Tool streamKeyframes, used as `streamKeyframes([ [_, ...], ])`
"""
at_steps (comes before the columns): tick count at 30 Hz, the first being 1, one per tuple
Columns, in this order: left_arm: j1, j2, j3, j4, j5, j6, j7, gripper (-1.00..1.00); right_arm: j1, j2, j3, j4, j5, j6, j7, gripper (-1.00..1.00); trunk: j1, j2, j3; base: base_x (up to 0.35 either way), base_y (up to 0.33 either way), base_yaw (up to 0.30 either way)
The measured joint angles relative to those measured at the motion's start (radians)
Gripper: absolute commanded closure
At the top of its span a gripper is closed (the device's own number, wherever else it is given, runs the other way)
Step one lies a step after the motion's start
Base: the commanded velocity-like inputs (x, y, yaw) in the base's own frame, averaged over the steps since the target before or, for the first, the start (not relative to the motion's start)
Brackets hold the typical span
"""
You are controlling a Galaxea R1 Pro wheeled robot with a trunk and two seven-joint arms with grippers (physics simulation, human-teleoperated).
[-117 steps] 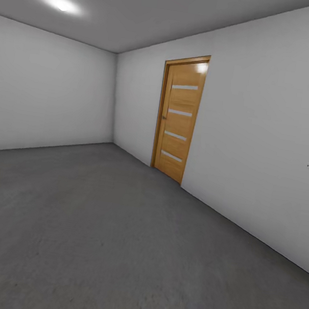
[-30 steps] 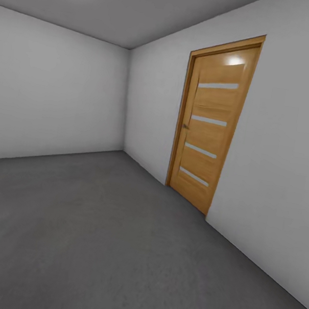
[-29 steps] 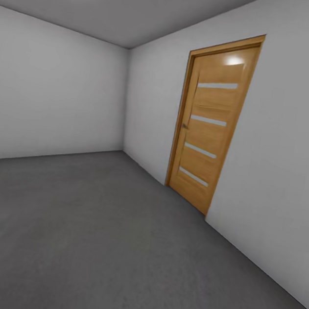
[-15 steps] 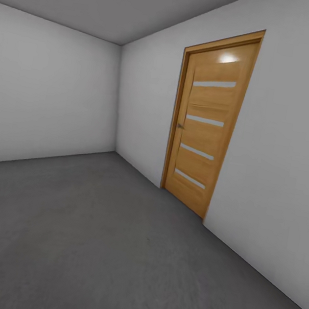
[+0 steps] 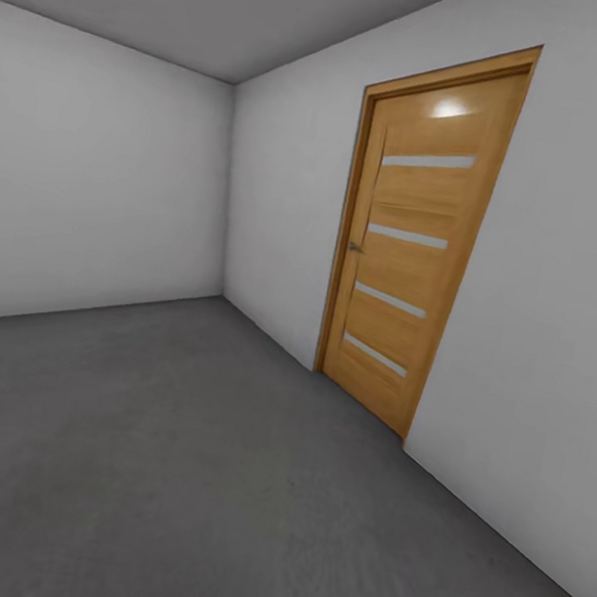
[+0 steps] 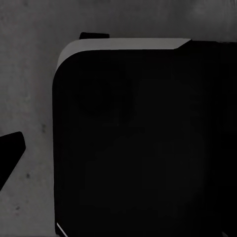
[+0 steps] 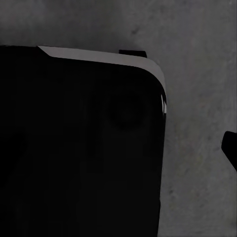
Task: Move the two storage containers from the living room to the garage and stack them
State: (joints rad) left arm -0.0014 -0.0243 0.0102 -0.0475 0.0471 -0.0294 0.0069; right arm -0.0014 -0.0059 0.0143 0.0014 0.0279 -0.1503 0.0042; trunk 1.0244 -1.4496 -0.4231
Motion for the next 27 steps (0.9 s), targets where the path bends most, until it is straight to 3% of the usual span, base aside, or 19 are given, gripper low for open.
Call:
streamKeyframes([
  [12, 0.0, 0.0, 0.0, 0.0, 0.0, 0.0, 0.0, -1.0, 0.0, 0.001, -0.001, 0.0, 0.0, -0.001, -0.001, -1.0, 0.0, 0.0, 0.0, 0.322, 0.012, -0.02],
  [27, 0.0, -0.001, 0.0, 0.0, 0.0, 0.0, 0.0, -1.0, 0.0, 0.001, -0.001, 0.0, 0.0, -0.002, -0.001, -1.0, 0.0, 0.0, 0.0, 0.322, 0.0, -0.222],
])
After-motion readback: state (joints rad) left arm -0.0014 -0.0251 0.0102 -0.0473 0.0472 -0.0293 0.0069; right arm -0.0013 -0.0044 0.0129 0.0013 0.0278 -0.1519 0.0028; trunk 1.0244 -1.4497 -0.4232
